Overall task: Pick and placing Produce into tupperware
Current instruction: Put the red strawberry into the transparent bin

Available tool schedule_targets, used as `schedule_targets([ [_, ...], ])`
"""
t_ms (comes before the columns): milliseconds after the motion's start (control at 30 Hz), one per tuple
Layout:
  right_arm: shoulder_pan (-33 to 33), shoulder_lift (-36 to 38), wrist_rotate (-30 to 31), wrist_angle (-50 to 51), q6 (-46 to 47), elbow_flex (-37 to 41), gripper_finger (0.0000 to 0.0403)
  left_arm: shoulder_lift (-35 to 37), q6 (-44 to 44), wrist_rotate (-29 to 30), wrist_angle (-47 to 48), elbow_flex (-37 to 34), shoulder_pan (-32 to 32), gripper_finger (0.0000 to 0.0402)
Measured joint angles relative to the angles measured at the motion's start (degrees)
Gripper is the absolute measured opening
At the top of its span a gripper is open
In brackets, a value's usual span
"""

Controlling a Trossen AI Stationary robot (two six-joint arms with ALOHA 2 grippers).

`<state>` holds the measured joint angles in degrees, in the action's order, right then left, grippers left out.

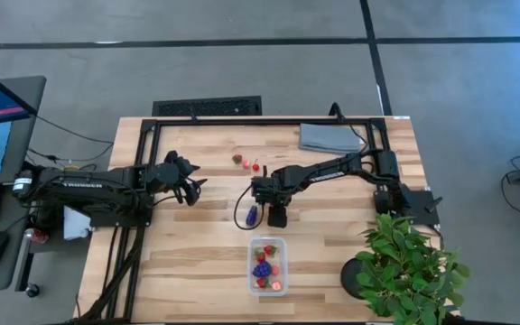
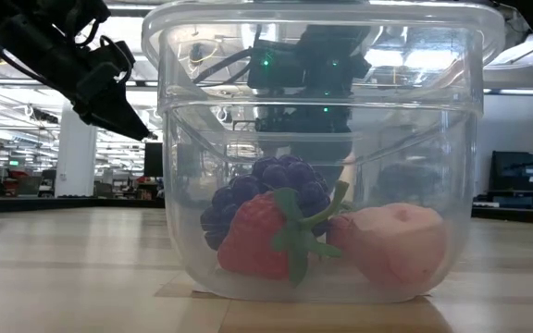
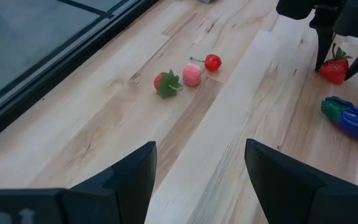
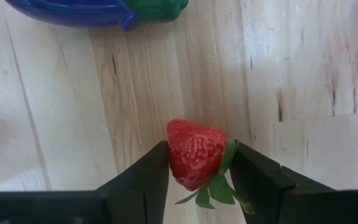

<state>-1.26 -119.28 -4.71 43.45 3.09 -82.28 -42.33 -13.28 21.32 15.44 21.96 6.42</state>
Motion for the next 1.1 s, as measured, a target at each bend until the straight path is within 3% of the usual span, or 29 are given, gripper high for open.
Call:
schedule_targets([
  [533, -0.68, 0.09, -0.97, 2.10, -0.04, -2.19, 0.0182, -0.02, -1.24, -0.01, 0.01, 0.00, 0.00, 0.0235],
  [1100, -4.01, 11.38, -1.43, -2.13, -0.06, -2.29, 0.0182, -0.02, -2.16, -0.15, -2.95, 0.00, 0.00, 0.0235],
])
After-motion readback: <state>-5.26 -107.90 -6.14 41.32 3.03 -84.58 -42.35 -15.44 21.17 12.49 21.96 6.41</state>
